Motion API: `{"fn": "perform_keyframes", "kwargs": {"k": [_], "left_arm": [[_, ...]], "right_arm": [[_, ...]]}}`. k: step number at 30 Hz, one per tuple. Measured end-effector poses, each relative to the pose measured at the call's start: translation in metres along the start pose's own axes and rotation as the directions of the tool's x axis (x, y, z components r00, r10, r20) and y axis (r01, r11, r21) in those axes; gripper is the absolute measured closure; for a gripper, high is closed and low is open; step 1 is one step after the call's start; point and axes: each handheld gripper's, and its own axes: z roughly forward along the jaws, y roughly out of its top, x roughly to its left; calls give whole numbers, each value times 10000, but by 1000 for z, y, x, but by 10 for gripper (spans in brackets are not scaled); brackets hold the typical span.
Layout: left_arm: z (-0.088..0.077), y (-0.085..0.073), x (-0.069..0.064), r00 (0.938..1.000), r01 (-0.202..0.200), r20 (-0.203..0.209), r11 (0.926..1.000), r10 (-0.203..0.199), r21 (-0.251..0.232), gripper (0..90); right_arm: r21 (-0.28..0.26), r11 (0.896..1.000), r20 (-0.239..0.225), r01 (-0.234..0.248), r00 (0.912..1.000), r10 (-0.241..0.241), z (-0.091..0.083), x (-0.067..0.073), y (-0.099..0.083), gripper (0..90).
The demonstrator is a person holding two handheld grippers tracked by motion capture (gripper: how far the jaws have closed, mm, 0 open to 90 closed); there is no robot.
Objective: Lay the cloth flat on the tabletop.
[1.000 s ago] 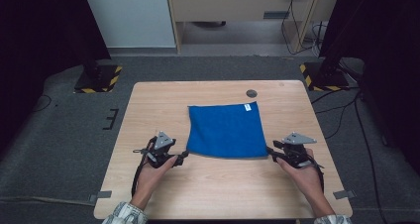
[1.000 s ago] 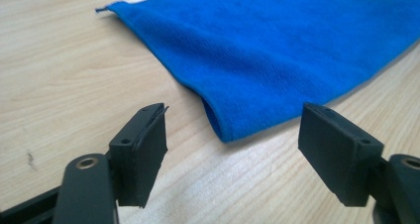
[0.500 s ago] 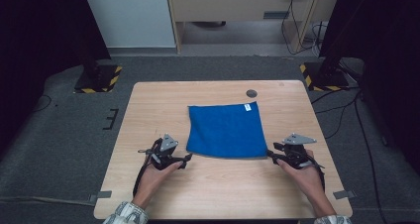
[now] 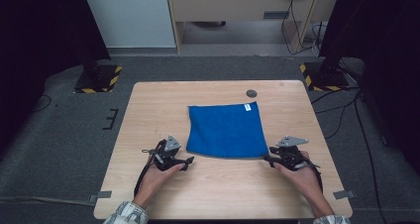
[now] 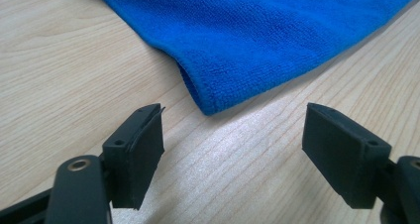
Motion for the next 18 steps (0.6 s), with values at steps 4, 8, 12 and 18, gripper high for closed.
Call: {"fn": "perform_keyframes", "kwargs": {"k": [4, 8, 12, 18], "left_arm": [[3, 1, -1, 10000, 2, 39, 10000, -2, 46, 277], [6, 2, -2, 10000, 51, -2, 10000, -51, 2, 324], [8, 3, -3, 9999, 91, -43, 10000, -91, 25, 381], [10, 2, -2, 9999, 80, -139, 10000, -79, 40, 472]], "right_arm": [[24, 10000, -90, 26, 10000, -26, 0, 0, 0, 573], [66, 10000, -158, 15, 9999, -14, 1, 2, 0, 580], [90, 10000, -214, 32, 9998, -30, 1, 2, 0, 586], [269, 9996, -244, 94, 9997, -87, 3, 2, -1, 564]]}}
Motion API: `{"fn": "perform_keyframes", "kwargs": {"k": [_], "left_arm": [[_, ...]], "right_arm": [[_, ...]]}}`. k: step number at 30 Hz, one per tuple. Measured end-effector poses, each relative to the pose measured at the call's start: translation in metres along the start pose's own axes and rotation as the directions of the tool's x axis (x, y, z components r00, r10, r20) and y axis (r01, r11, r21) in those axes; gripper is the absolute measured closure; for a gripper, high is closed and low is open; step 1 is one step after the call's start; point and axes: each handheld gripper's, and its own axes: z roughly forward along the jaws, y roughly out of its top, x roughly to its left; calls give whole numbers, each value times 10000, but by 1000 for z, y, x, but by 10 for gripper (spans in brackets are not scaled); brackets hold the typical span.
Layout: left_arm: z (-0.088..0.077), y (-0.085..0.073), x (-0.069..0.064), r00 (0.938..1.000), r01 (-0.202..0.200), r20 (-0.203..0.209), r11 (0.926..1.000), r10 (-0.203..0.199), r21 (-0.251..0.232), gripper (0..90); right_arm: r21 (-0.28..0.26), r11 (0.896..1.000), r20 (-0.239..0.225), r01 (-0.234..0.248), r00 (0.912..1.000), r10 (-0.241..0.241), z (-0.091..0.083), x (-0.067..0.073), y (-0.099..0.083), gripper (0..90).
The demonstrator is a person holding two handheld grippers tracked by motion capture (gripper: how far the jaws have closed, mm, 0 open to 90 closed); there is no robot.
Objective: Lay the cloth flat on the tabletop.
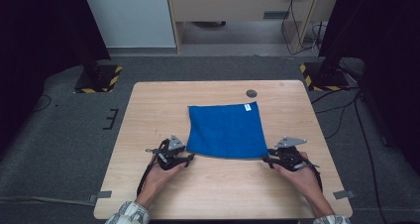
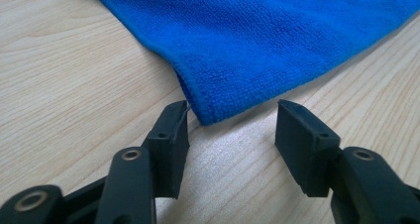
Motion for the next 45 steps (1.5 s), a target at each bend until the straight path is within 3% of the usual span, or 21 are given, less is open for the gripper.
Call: {"fn": "perform_keyframes", "kwargs": {"k": [5, 17, 27, 37, 45], "left_arm": [[0, 1, -1, 10000, -34, -54, 9999, 33, -106, 512], [0, 7, -2, 9996, -217, -198, 9996, 214, -160, 698], [-4, 10, -2, 9997, -190, -164, 9994, 185, -293, 868], [-17, 9, -2, 9999, -73, 95, 9992, 77, -390, 884], [-36, 1, 3, 9988, 417, 266, 9978, -404, -519, 885]], "right_arm": [[280, 9996, 62, -86, 9999, 85, 2, -1, -1, 541], [64, 9997, -26, 247, 9997, -247, 2, 0, 1, 798], [-379, 9987, -162, 341, 9993, -347, -4, 3, 6, 890], [-695, 9975, -541, 127, 9984, -165, -10, 7, 8, 892], [-821, 9963, -704, 250, 9970, -308, -19, 16, 8, 893]]}}
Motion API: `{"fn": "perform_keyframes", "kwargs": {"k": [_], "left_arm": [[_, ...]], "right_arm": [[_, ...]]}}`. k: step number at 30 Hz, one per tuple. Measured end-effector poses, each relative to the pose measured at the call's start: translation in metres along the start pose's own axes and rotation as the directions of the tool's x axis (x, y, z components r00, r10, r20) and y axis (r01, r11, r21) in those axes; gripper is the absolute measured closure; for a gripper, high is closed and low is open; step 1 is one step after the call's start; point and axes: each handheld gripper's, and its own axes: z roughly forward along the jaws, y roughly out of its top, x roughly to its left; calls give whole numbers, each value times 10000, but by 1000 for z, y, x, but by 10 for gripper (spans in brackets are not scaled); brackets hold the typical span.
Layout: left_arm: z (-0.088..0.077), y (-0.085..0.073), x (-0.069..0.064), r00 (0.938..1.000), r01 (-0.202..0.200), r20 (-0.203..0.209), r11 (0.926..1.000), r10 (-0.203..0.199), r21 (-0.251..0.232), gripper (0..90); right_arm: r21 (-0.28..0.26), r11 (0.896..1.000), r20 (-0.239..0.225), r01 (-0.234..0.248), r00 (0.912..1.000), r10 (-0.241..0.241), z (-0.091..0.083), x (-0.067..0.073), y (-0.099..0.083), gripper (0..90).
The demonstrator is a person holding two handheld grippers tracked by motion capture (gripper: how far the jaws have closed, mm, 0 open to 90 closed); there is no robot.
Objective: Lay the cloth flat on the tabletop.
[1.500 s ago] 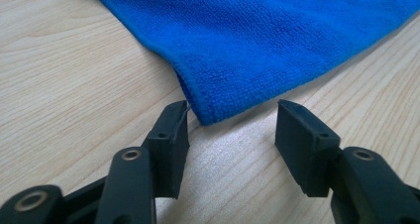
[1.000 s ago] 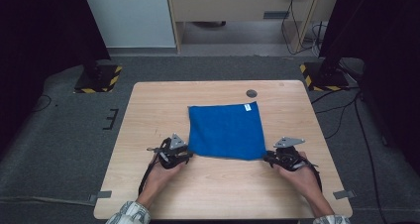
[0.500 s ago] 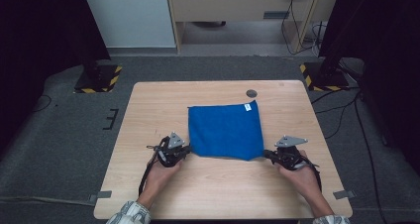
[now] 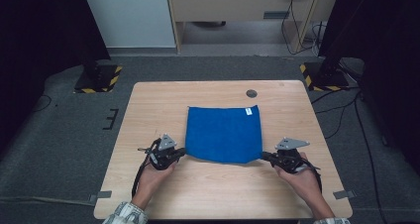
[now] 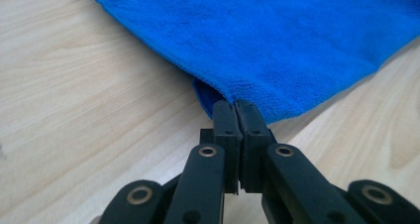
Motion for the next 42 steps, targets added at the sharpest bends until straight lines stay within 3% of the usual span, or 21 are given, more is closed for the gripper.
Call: {"fn": "perform_keyframes", "kwargs": {"k": [5, 7, 9, 15, 20, 23, 25, 29, 33, 36, 40, 42], "left_arm": [[-3, 4, 0, 9999, 103, 136, 9999, -102, -47, 885], [-1, 11, 5, 9993, 363, 114, 9992, -361, -155, 884], [3, 17, 8, 9994, 337, 97, 9994, -336, -115, 884], [26, 48, 26, 9989, 442, -190, 9983, -435, 372, 883], [46, 68, 45, 9957, 793, -556, 9914, -739, 1037, 880], [58, 74, 55, 9933, 1005, -710, 9855, -914, 1368, 879], [67, 76, 58, 9932, 949, -834, 9812, -817, 1682, 878], [83, 76, 63, 9916, 1127, -833, 9774, -991, 1789, 869], [89, 75, 68, 9854, 1564, -833, 9829, -1485, 975, 766], [88, 77, 68, 9830, 1577, -1017, 9866, -1528, 413, 605], [75, 79, 70, 9834, 1350, -1162, 9899, -1391, -426, 544], [67, 79, 70, 9831, 1274, -1247, 9901, -1339, -591, 533]], "right_arm": [[-157, 9999, -161, -72, 9998, 70, 0, 3, 2, 892], [-87, 9999, -189, -131, 9997, 130, 4, 1, 5, 892], [22, 9993, -226, -373, 9990, 374, 10, -5, 9, 892], [152, 9957, 74, -917, 9958, 916, 32, -31, 32, 890], [445, 9916, 345, -1217, 9922, 1202, 57, -50, 45, 891], [555, 9857, 559, -1590, 9862, 1559, 66, -64, 48, 892], [689, 9826, 765, -1727, 9829, 1674, 71, -72, 48, 893], [935, 9755, 909, -1991, 9774, 1908, 78, -80, 47, 892], [1067, 9733, 976, -2030, 9763, 1930, 87, -82, 46, 818], [816, 9749, 1268, -2070, 9724, 1958, 85, -83, 46, 704], [453, 9754, 1383, -2159, 9683, 2079, 74, -83, 44, 567], [316, 9782, 1512, -2052, 9684, 1982, 66, -82, 42, 557]]}}
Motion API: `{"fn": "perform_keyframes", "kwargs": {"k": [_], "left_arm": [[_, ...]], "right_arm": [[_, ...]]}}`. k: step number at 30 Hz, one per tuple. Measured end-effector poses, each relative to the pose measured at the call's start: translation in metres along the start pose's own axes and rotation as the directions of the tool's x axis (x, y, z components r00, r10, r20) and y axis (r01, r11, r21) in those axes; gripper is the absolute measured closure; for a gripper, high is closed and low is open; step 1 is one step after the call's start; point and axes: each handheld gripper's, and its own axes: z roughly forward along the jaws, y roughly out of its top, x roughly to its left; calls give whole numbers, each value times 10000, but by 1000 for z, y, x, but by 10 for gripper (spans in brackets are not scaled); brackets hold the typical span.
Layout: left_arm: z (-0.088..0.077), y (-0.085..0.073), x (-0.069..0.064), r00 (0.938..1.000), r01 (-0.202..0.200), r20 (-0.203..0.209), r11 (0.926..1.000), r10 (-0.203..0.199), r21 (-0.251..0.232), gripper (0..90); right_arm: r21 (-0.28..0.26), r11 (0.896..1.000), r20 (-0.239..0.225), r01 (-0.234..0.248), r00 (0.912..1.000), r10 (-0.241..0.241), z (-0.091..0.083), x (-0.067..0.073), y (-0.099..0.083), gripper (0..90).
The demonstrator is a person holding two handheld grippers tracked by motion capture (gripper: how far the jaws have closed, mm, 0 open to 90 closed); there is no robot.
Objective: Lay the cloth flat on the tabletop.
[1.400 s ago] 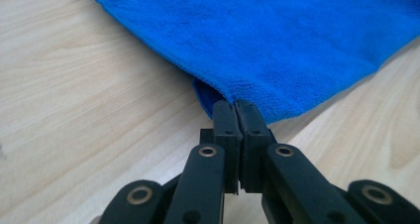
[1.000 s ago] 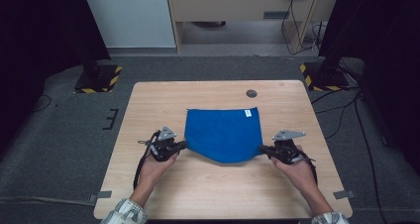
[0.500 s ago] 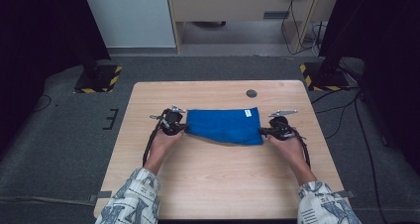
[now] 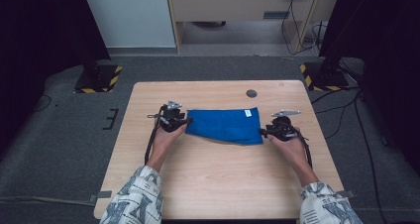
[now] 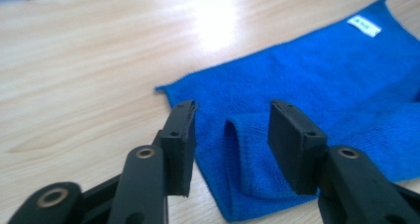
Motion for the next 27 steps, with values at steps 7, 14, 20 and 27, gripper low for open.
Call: {"fn": "perform_keyframes", "kwargs": {"k": [7, 14, 20, 27], "left_arm": [[-26, -19, -4, 9998, -133, -115, 9999, 132, -88, 578], [-36, -38, -8, 9998, -205, -24, 9996, 204, -170, 581], [-41, -44, -6, 10000, 1, -79, 9996, -3, -292, 569], [-45, -45, -10, 9999, 111, -83, 9985, -116, -534, 568]], "right_arm": [[-251, 9995, 85, 190, 9998, -188, -19, 2, -13, 688], [-644, 9978, -72, 172, 9998, -177, -18, 15, -13, 693], [-379, 9991, 166, 207, 9997, -201, -4, 19, -9, 560], [-127, 9999, 256, -19, 9997, 22, 13, 19, -3, 479]]}}
